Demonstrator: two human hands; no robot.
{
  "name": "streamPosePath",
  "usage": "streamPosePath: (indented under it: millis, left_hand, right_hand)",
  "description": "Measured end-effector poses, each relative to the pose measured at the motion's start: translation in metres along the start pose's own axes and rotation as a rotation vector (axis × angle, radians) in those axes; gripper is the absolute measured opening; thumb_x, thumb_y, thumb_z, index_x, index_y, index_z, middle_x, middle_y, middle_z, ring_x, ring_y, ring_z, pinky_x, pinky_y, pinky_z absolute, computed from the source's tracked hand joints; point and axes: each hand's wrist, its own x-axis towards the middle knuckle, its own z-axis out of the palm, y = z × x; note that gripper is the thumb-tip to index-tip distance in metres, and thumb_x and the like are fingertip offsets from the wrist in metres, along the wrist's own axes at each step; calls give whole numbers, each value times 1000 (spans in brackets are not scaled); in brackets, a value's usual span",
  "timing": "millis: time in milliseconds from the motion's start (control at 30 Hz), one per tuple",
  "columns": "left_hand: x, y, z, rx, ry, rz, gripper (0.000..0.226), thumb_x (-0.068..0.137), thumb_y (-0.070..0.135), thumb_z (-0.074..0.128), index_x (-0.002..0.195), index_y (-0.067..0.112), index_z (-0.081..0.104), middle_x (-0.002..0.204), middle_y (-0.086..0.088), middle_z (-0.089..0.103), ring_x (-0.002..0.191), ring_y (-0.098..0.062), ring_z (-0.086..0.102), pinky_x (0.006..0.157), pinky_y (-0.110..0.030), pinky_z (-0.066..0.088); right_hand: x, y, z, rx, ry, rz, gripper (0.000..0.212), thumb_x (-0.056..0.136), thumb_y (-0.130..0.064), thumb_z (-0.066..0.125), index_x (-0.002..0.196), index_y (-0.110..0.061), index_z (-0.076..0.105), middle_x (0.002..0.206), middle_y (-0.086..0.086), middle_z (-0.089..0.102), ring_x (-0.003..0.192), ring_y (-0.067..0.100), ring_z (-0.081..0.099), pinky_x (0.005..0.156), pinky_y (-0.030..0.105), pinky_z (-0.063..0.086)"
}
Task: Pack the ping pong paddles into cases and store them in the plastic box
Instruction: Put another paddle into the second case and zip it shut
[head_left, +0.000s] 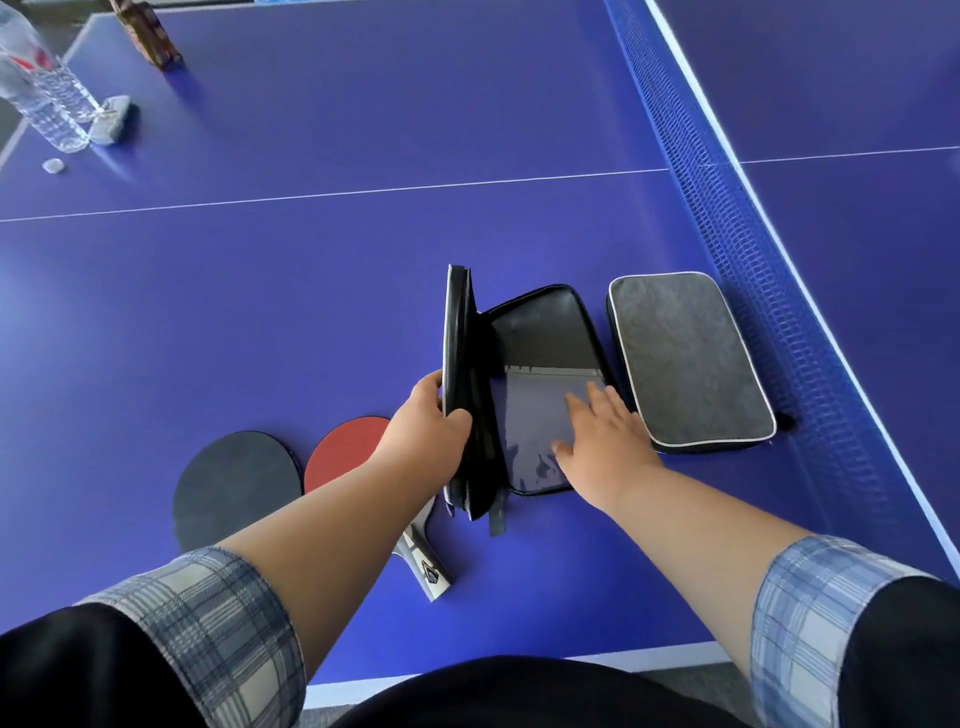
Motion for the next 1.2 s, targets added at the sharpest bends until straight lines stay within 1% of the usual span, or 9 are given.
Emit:
streamPosePath:
  millis: [100,233,333,433,500,600,767,933,1200]
  left_hand:
    - [0,-12,-9,-17,45,-18,48,85,26,43,129,44,43,87,14,68,70,-8,67,60,-28,54]
    - [0,-17,-22,-20,78,-22,50,87,24,44,131,48,42,88,16,66,63,11,61,38,-9,40]
    - [-2,-15,-21,-121,12,0,48,86,29,51,127,55,44,98,22,67,70,10,65,47,-7,45]
    - [-3,-4,-9,-112,-101,71,51,81,35,52,127,55,43,107,30,63,76,7,67,63,-15,51]
    - [1,7,0,-74,-126,93,58,80,35,49,135,50,39,113,29,58,68,7,66,55,-14,49]
    - [7,18,9,-52,-157,89,59,81,31,46,138,44,38,108,30,54,55,3,63,45,-13,45]
    - [14,2,-5,-60,-113,64,46,82,23,39,123,43,50,88,14,67,75,-9,66,66,-29,55]
    - [32,-31,-41,-91,-72,6,51,84,20,42,129,43,49,98,14,67,86,-10,65,64,-29,50]
    - [66,-70,-60,44,-39,-15,56,90,17,39,140,41,34,94,12,61,80,-13,61,59,-30,45]
  right_hand:
    - [5,5,9,-4,-29,5,74,99,-51,44,160,-20,15,169,9,3,155,25,0,123,44,19]
    - [7,8,16,44,-63,34,74,100,-50,44,160,-21,13,169,8,3,156,24,1,122,43,21]
    - [6,7,19,118,-74,58,73,98,-51,48,159,-22,19,169,7,7,155,25,7,120,45,24]
    - [5,6,20,188,-67,68,71,96,-51,53,156,-22,28,168,6,15,152,26,17,118,46,29]
    - [4,6,18,248,-76,67,71,95,-51,55,155,-21,31,165,3,25,150,25,24,118,43,30]
    - [4,10,14,364,-114,106,72,96,-47,57,156,-19,30,160,0,36,146,23,35,114,34,32]
    - [-1,18,14,245,-200,99,75,97,-46,54,159,-21,21,167,3,19,152,21,22,120,34,22]
    - [-4,17,22,157,-215,93,79,97,-45,54,161,-20,15,170,3,4,155,16,4,124,34,12]
    - [-2,11,25,107,-193,153,82,95,-50,54,161,-26,11,170,-1,1,155,15,5,123,37,18]
